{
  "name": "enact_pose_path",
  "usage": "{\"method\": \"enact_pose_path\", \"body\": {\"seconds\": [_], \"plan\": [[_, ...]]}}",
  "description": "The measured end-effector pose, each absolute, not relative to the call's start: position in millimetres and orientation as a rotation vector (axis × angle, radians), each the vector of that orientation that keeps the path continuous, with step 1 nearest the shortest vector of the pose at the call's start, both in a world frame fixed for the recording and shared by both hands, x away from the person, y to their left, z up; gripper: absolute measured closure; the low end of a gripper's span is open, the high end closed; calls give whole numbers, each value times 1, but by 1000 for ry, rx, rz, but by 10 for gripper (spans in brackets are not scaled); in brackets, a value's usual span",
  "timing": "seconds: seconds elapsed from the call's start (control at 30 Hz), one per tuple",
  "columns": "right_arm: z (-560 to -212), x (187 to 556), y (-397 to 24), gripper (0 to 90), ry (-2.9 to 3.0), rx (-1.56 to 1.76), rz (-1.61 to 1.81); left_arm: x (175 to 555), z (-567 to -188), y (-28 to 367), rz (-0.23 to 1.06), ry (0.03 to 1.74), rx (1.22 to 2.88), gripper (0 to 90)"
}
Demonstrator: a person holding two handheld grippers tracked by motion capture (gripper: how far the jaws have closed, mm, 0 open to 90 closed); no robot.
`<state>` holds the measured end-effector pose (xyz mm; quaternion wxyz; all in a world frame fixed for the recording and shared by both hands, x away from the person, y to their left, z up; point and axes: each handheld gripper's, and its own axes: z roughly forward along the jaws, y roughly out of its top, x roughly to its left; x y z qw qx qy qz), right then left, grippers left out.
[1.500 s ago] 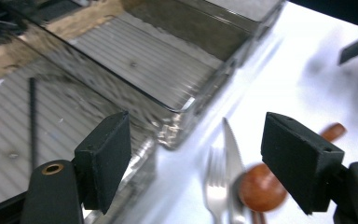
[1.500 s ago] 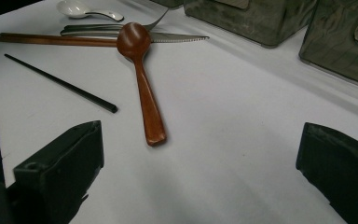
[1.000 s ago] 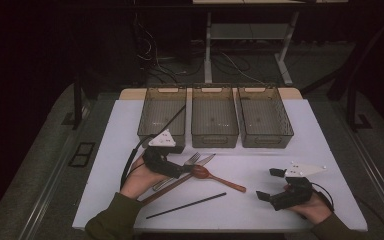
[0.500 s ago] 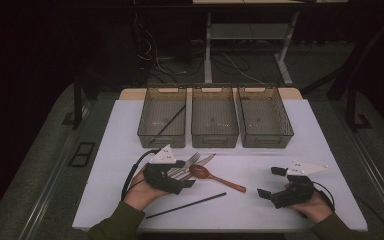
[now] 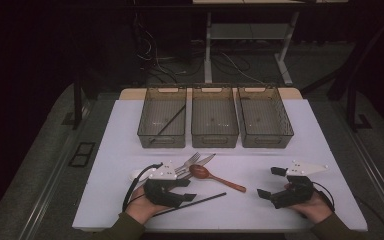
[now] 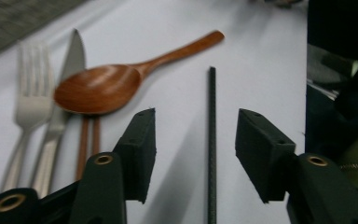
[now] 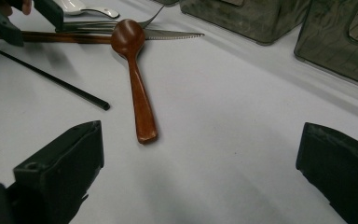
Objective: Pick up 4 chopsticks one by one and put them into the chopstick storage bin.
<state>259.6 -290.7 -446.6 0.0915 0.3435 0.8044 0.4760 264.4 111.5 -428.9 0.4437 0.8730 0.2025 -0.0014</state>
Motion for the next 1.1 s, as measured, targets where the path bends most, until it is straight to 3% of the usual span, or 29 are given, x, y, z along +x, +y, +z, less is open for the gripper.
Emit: {"method": "enact_pose_path", "body": {"seconds": [0.5,1.1], "plan": [[-447,260,-290,6,2395,1019,1410,262,-440,97,-76,441,2299,704],[-447,260,-289,6,2394,1019,1410,260,-444,92,-64,421,2354,839]]}}
